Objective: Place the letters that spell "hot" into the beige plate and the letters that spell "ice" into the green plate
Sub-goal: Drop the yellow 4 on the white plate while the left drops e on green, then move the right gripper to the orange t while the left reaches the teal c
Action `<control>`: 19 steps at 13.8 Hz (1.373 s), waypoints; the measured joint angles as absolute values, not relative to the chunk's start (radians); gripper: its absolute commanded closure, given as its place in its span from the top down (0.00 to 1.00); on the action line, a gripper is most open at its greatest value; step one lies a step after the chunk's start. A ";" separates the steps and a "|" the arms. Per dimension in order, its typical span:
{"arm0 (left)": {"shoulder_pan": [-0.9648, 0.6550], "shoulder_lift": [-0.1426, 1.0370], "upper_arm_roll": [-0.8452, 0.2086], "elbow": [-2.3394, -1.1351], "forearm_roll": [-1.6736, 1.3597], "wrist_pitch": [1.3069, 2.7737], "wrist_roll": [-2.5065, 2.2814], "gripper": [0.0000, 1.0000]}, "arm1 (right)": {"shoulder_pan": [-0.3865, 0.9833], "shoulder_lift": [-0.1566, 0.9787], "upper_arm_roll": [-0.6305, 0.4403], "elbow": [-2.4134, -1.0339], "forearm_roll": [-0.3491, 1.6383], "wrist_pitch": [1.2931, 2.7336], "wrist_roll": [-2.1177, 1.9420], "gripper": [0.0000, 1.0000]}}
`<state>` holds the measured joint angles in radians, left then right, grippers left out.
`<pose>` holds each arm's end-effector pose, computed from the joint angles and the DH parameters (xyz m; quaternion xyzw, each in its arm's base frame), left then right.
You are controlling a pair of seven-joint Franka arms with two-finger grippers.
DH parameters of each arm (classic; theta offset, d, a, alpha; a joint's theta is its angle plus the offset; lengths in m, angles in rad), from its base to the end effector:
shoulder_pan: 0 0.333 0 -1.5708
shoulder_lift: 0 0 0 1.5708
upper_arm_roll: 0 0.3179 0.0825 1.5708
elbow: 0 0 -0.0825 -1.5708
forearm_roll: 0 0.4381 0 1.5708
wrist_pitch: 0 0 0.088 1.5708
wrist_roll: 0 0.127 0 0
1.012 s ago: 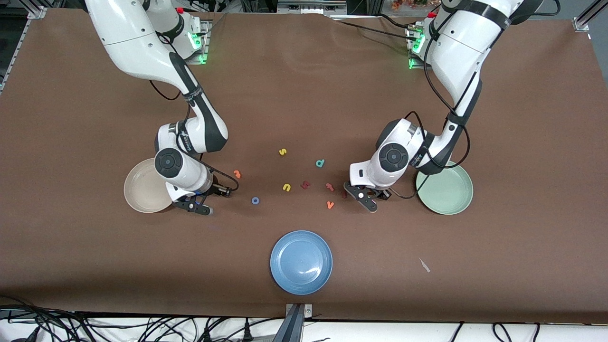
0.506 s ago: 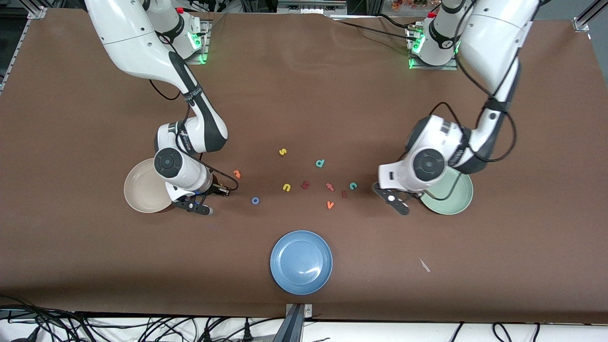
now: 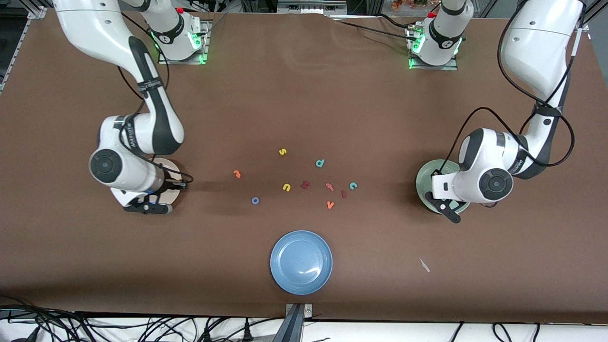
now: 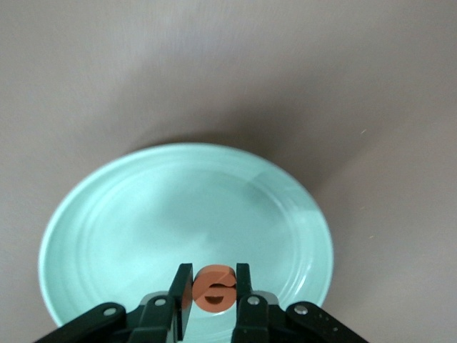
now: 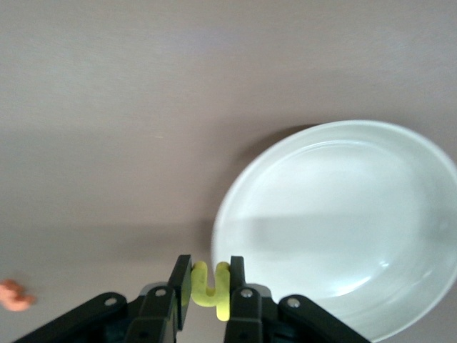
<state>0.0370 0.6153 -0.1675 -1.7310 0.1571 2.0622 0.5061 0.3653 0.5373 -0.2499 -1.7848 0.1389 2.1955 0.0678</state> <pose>0.6681 -0.0733 0.1554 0.9284 -0.3457 -0.1359 0.0119 0.6775 0.0919 0.1980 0.9985 -0.0064 -0.0520 0.0151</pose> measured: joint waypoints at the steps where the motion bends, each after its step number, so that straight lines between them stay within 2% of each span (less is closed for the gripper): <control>1: 0.046 0.617 -0.168 -1.767 0.163 2.098 0.506 0.00 | 0.365 0.531 -0.269 -1.826 0.140 2.248 0.013 0.02; 2: 0.058 0.618 -0.167 -1.804 0.171 2.135 0.506 0.00 | 0.363 0.529 -0.289 -1.867 0.146 2.305 -0.042 0.47; 3: 0.073 0.618 -0.167 -1.832 0.187 2.159 0.506 0.02 | 0.358 0.529 -0.301 -1.903 0.163 2.355 -0.091 0.99; 5: 0.090 0.615 -0.168 -1.841 0.197 2.167 0.507 0.97 | 0.349 0.529 -0.306 -1.935 0.223 2.392 -0.132 1.00; 8: 0.092 0.607 -0.172 -1.841 0.197 2.170 0.507 1.00 | 0.359 0.510 -0.280 -1.932 0.269 2.378 -0.073 1.00; 12: 0.090 0.544 -0.228 -1.830 0.197 2.147 0.506 1.00 | 0.391 0.478 -0.172 -1.930 0.269 2.368 0.095 1.00; 15: 0.086 0.495 -0.303 -1.793 0.197 2.088 0.474 1.00 | 0.475 0.479 -0.162 -1.932 0.264 2.365 0.109 1.00; 19: 0.047 0.492 -0.371 -1.756 0.197 2.077 0.242 1.00 | 0.566 0.498 -0.161 -1.940 0.190 2.396 0.120 1.00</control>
<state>0.0473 0.4920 -0.3712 -1.7558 0.1970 2.0766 0.2420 0.5663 0.4979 -0.1608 -1.9404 0.1897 2.3965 0.1198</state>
